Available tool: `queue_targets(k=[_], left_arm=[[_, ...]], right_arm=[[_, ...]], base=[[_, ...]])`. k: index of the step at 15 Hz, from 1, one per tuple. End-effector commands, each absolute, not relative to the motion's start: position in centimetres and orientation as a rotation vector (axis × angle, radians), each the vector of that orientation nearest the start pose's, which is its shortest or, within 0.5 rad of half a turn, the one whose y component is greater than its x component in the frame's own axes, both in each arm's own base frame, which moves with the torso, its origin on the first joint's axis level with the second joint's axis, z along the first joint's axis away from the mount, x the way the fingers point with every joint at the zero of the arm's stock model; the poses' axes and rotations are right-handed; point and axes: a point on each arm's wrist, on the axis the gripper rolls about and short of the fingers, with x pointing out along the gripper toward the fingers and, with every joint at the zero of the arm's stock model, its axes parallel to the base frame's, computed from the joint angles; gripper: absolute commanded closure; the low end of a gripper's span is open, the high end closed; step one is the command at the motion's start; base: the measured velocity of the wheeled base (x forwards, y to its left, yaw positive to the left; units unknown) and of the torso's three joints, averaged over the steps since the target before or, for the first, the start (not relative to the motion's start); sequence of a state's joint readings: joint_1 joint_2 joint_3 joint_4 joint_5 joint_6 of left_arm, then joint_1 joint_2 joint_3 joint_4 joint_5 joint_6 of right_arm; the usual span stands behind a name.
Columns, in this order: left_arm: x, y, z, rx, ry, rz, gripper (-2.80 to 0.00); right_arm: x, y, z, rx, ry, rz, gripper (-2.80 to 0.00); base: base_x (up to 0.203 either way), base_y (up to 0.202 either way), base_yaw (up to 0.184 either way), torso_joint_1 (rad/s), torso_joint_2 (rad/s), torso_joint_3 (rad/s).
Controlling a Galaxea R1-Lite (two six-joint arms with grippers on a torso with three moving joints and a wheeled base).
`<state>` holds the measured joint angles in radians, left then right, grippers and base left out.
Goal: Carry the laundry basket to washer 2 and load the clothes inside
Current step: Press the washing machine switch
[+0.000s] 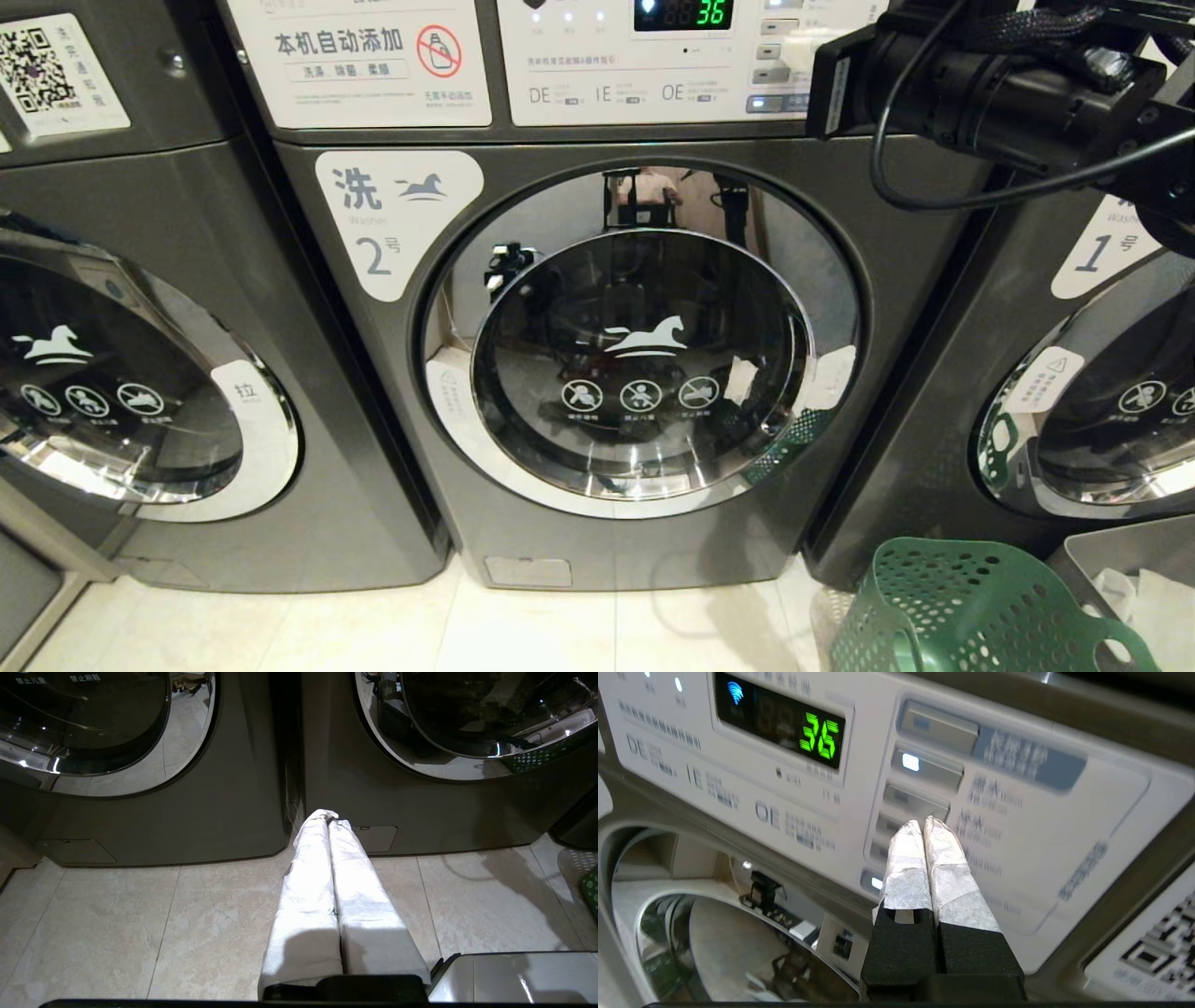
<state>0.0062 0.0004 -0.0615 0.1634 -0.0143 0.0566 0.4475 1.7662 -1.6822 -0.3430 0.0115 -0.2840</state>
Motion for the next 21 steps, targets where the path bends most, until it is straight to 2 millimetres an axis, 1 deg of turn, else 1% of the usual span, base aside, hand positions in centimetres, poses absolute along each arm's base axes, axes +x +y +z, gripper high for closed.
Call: queue_targets(k=[1, 8, 12, 17, 21], left_arm=[[-2.8, -0.1, 7.6, 0.056, 0.102, -0.012, 0.00], [-2.8, -0.1, 7.6, 0.056, 0.103, -0.011, 0.00], [-2.8, 0.0, 7.6, 0.056, 0.103, -0.011, 0.00], [-2.8, 0.0, 7.6, 0.056, 0.103, -0.011, 0.00], [-2.8, 0.0, 7.6, 0.056, 0.103, -0.011, 0.00]], right_arm=[[28.7, 14.0, 38.3, -0.223, -0.319, 0.432, 0.00], [28.9, 14.2, 37.1, -0.231, -0.278, 0.445, 0.00], [29.0, 14.4, 36.9, -0.231, -0.274, 0.451, 0.00], [30.5, 15.2, 35.9, -0.232, -0.282, 0.445, 0.00], [31.1, 15.4, 35.5, -0.234, -0.274, 0.445, 0.00]], base=[[0.000, 0.000, 0.000, 0.000, 0.00, 0.000], [0.000, 0.000, 0.000, 0.000, 0.00, 0.000], [0.000, 0.000, 0.000, 0.000, 0.00, 0.000], [0.000, 0.000, 0.000, 0.000, 0.00, 0.000], [0.000, 0.000, 0.000, 0.000, 0.00, 0.000]])
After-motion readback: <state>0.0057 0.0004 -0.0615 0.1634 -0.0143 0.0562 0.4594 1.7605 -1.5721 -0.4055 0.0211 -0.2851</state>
